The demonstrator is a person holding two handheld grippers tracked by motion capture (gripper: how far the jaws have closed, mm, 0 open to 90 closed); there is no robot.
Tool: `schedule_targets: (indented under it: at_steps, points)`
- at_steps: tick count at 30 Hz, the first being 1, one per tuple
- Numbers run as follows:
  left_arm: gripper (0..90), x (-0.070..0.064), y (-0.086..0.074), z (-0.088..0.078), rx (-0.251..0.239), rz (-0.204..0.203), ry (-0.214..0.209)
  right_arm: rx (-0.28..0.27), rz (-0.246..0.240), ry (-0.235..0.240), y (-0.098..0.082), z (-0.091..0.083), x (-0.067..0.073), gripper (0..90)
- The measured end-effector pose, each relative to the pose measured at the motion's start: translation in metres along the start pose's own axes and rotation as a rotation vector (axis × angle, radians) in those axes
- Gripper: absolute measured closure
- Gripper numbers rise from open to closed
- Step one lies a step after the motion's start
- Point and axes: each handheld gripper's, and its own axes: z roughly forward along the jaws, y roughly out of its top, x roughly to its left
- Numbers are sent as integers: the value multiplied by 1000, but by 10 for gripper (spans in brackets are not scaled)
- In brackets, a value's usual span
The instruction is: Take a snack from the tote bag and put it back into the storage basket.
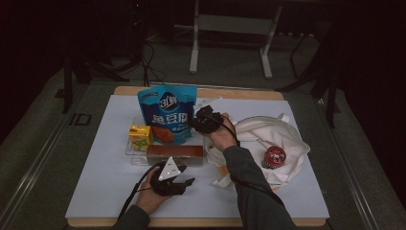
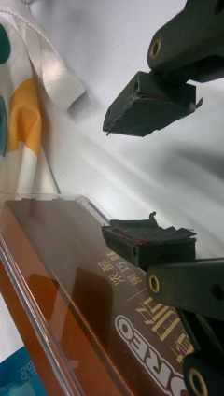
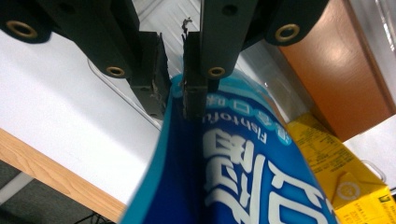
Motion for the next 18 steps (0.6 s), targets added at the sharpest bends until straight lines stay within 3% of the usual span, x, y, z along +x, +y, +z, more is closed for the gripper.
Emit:
schedule_targets:
  at_steps: [6, 18]
  points:
    - [442, 0, 0, 0, -2, 0, -2, 6, 0, -3, 2, 2, 4, 877]
    - [442, 0, 0, 0, 0, 1, -1, 2, 8, -4, 8, 9, 13, 868]
